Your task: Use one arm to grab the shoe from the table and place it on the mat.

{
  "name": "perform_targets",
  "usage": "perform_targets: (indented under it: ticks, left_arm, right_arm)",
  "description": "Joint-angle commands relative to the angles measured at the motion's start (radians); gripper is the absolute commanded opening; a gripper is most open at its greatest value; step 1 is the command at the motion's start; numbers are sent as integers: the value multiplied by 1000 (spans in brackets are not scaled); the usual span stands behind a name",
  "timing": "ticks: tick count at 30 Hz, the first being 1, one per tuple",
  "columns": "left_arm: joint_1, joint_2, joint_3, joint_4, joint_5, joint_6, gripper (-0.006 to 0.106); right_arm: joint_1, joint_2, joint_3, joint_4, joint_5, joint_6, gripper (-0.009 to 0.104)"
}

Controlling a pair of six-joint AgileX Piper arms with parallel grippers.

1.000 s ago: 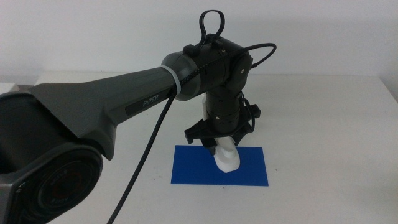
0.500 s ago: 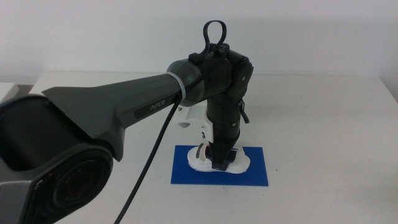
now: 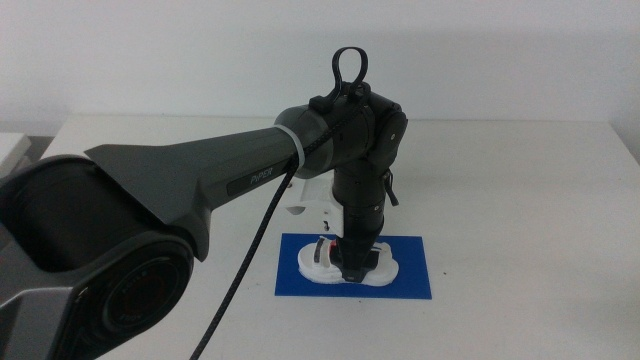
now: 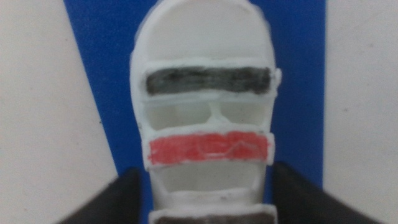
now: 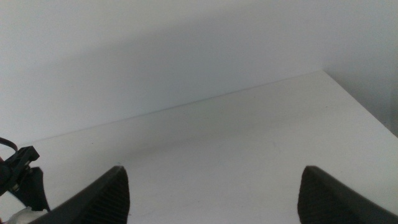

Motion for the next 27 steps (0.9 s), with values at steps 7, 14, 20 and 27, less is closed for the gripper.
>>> perform_targets:
  ticks: [7,14,20,27]
  left_arm:
    - [-1,-87,-11,12,5,-10,94]
    - [-1,-404,-7,187,5,270,94]
    - [11,-722,151,424,5,1002,94]
    - [122,-1105,614,462,-277,1542,94]
  right_arm:
    - [2,-5,2,-7,-8,-4,79]
    - [2,-5,2,-7,-8,-4,79]
    - [2,-5,2,-7,-8,-4,79]
    - [2,-5,2,-7,-8,-4,79]
